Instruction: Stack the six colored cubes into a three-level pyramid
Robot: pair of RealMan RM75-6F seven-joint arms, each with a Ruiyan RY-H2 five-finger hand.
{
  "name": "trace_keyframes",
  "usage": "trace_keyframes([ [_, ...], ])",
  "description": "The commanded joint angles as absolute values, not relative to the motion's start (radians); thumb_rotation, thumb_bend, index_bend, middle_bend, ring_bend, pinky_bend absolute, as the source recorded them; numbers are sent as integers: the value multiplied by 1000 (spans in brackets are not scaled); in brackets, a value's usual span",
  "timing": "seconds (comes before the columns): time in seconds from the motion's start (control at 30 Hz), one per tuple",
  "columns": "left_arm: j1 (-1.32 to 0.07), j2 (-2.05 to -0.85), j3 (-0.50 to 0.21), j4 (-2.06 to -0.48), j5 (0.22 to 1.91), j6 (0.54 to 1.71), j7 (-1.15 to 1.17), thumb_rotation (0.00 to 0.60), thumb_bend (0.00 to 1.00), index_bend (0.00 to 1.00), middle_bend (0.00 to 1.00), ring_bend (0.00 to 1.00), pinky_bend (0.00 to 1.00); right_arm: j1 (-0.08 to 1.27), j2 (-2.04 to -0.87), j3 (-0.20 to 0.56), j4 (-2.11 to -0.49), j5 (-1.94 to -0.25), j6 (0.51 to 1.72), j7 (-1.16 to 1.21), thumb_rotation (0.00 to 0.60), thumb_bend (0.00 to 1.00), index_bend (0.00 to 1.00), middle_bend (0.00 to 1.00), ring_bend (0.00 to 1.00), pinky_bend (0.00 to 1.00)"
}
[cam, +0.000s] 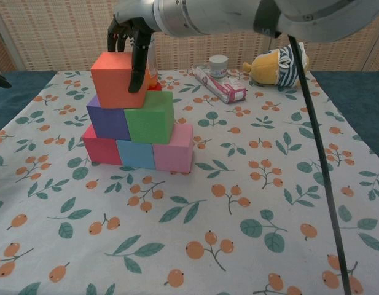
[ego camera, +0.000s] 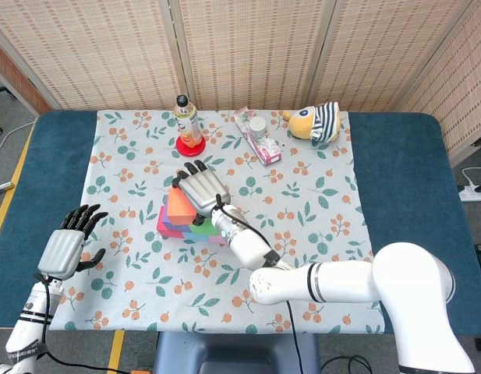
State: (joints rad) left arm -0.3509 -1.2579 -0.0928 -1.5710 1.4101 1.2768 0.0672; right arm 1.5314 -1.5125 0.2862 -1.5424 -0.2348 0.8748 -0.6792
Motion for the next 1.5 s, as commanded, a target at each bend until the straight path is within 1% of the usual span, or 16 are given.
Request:
trace_keyframes([
  [0.03, -350, -1259, -92, -1569, 1412, 1278, 64, 600, 334, 155, 50, 7, 104, 1532, -1517, 288, -1540, -236, 878, -677, 600, 0, 328, 149, 5, 0],
  [0.33, -348, -1258, -91, -1566, 1418, 1283, 56, 600, 334, 155, 50, 6, 103, 1530, -1527, 296, -1544, -242, 915, -681, 600, 0, 422, 149, 22, 0],
  [1.13, -352, -1258, -89, -1568, 1428, 1277, 54, 600, 335, 152, 49, 1, 101, 1542, -1531, 334, -1596, -110, 1005, -764, 600, 0, 370, 150, 27, 0],
  [1.5, -353, -1260, -87, -1561, 1428, 1274, 48, 600, 338, 153, 48, 2, 101, 1542, -1544, 348, -1590, -90, 1012, -790, 600, 0, 362, 150, 27, 0],
])
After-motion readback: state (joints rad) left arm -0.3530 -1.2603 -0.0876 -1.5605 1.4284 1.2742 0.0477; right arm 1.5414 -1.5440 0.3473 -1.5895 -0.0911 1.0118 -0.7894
